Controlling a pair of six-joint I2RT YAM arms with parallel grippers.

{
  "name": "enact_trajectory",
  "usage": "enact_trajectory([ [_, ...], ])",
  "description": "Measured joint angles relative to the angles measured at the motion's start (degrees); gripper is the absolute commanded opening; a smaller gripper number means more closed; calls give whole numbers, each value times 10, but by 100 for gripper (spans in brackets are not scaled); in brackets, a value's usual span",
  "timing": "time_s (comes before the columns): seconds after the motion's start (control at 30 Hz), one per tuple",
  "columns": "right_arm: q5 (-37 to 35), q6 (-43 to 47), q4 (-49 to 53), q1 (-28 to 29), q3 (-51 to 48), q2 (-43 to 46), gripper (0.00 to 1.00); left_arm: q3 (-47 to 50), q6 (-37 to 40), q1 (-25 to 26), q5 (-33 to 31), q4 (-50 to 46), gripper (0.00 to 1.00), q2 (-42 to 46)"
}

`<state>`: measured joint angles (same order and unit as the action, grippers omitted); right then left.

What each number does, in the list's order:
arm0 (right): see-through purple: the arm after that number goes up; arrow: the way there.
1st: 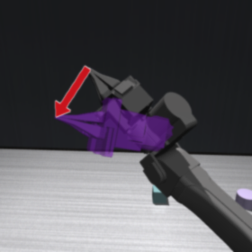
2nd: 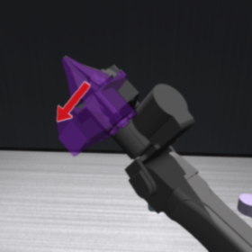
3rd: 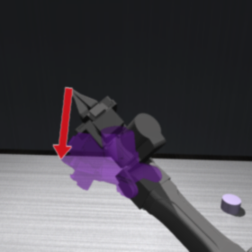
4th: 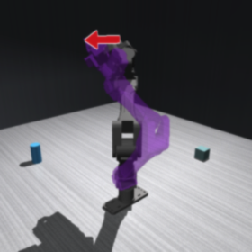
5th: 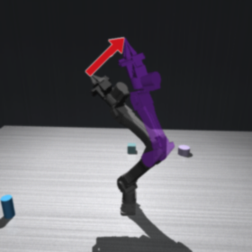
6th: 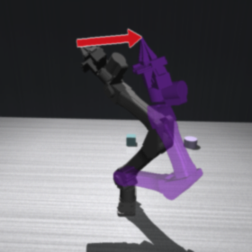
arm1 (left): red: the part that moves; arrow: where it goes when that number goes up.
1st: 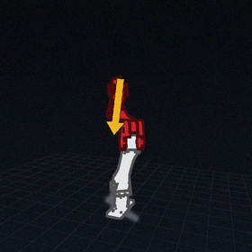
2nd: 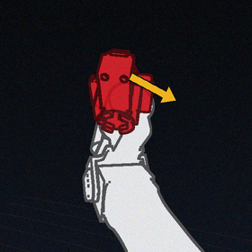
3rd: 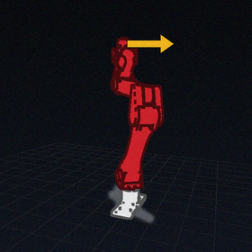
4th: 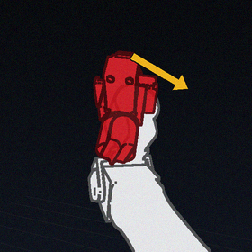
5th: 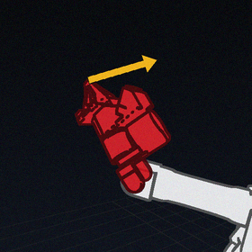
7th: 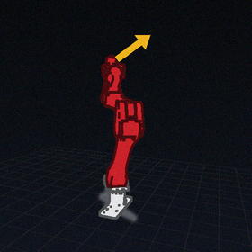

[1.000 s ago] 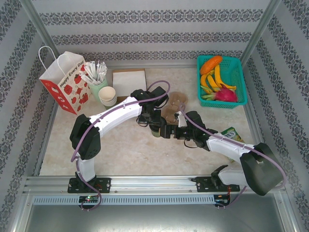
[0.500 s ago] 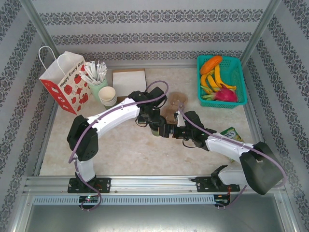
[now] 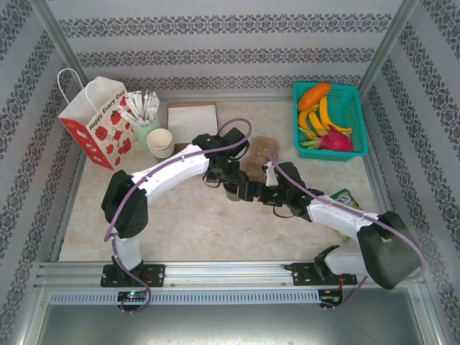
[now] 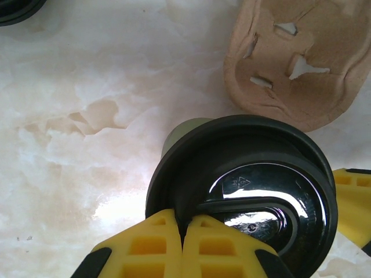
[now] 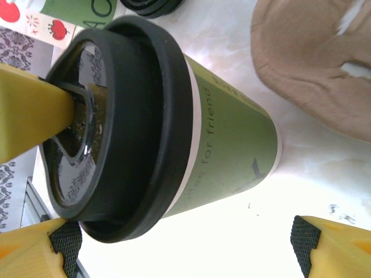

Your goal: Pack the takeout coffee

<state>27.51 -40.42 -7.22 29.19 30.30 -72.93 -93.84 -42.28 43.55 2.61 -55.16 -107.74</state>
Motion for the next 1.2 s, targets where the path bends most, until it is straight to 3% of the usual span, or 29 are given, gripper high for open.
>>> enact_trajectory([
  [0.27, 15, -40, 24, -42, 58, -7, 91, -14, 0, 0, 3, -10, 6, -8],
  [0.37, 17, -56, 26, -42, 73, -24, 74, -17, 0, 0, 3, -12, 7, -10],
  [0.53, 18, -78, 38, -42, 81, -57, 66, -18, 1, 0, 3, -14, 7, -10],
  [0.9, 20, -92, 54, -45, 89, -51, 63, -18, 3, 0, 3, -14, 0, -10],
  [1.2, 4, -94, 61, -80, 57, -12, 53, -18, 4, 0, 3, -14, 0, -10],
])
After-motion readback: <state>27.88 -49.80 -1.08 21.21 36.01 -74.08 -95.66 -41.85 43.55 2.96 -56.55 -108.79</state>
